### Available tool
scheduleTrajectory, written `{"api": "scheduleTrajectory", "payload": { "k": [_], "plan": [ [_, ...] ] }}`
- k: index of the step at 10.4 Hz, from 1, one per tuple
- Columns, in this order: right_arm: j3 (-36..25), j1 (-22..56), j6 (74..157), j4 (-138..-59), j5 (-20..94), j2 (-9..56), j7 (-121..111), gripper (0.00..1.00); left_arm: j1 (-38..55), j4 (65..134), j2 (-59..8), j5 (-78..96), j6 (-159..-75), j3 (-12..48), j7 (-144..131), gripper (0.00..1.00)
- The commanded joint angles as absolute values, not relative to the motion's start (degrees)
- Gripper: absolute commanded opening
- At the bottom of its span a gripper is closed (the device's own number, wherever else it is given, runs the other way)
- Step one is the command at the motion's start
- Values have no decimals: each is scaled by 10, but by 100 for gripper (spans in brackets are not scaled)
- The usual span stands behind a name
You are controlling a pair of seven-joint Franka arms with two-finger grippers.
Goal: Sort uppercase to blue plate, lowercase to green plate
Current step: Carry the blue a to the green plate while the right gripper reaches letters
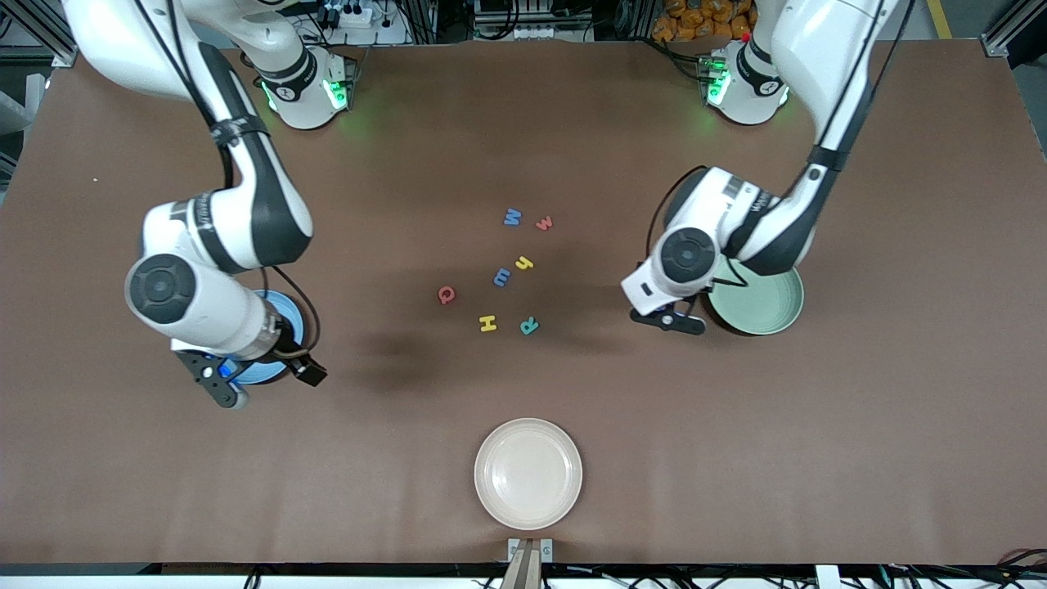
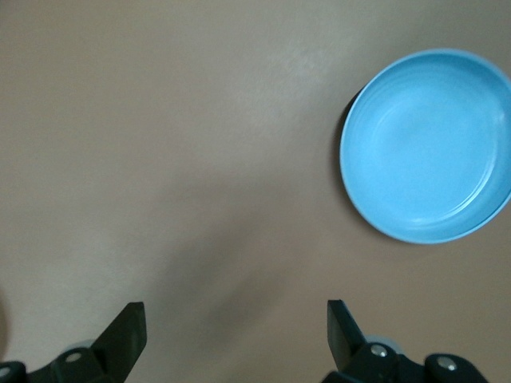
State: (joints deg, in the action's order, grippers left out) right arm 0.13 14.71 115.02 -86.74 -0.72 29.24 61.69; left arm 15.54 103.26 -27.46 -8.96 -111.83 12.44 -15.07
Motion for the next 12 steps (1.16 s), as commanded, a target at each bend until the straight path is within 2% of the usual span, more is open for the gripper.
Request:
{"api": "scheduleTrajectory", "payload": {
  "k": [1, 5, 8, 11, 12],
  "plan": [
    [0, 174, 1169, -847, -9, 320, 727, 100, 114, 1075, -242, -102, -1134, 129, -83, 17],
    [1, 220, 1186, -794, -6, 373, 891, 100, 63, 1156, -235, -133, -1235, 127, -13, 18],
    [1, 257, 1300, -790, 28, 419, 977, 100, 48, 1187, -238, -185, -1251, 127, -10, 18],
    [1, 284, 1357, -788, 31, 459, 1060, 100, 37, 1209, -238, -185, -1284, 127, -9, 28],
    [2, 285, 1356, -789, 39, 460, 1103, 100, 37, 1209, -237, -185, -1284, 127, -9, 43]
  ]
}}
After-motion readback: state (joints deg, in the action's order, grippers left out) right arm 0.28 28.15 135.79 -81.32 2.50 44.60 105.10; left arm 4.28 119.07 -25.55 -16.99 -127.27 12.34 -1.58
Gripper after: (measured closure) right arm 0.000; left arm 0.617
